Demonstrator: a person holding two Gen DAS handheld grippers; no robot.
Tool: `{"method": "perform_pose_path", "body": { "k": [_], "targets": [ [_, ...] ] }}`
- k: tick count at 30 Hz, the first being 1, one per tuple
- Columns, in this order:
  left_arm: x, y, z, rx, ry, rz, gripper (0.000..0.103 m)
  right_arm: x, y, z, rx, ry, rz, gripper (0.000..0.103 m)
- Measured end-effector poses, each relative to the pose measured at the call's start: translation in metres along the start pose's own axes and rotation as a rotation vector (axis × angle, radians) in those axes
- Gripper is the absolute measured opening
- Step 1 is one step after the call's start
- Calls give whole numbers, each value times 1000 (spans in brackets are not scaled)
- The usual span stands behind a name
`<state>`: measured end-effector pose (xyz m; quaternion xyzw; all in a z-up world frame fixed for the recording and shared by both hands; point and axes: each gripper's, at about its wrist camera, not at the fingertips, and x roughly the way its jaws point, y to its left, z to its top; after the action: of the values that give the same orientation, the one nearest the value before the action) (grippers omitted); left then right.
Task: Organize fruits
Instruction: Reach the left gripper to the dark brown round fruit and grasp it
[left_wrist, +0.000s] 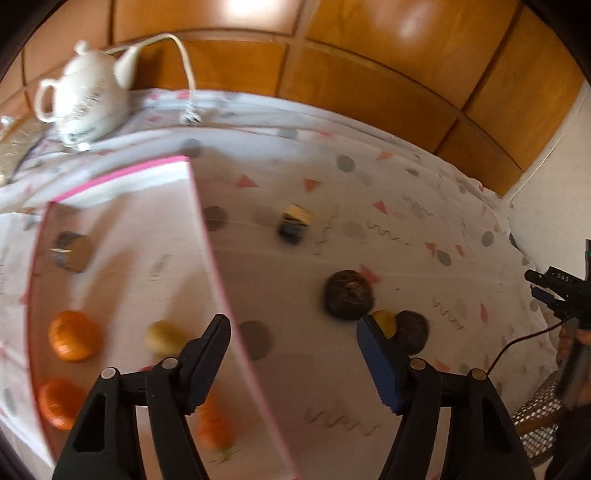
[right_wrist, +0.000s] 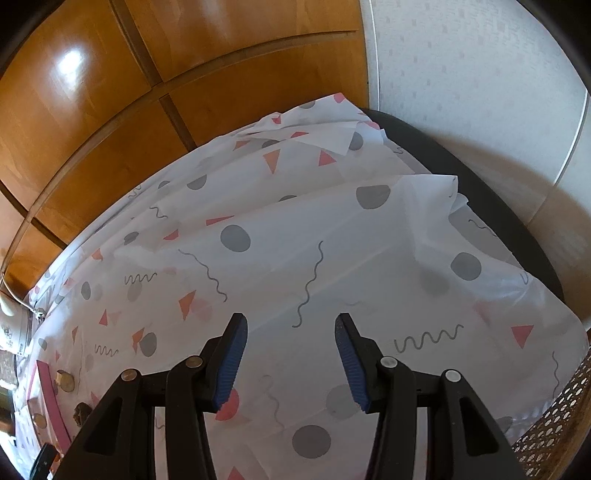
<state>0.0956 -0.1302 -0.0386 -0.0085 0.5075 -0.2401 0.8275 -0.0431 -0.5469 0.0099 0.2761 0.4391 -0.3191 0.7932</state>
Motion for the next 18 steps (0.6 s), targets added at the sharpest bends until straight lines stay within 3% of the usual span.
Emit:
{"method": "perform_pose_path", "body": {
  "k": [6, 11, 15, 18],
  "targets": [
    [36, -11, 15, -73, 95, -80, 57, 1, 6, -2, -29, 7, 10, 50],
    [56, -16, 28, -139, 128, -108, 57, 3, 7, -1, -33, 19, 20, 50],
    [71, -21, 31, -150, 149, -69, 67, 4, 10, -2, -42, 26, 24, 50],
    [76, -29, 30, -106, 130, -46, 69, 5, 10, -2, -45, 28, 27, 50]
  ]
}}
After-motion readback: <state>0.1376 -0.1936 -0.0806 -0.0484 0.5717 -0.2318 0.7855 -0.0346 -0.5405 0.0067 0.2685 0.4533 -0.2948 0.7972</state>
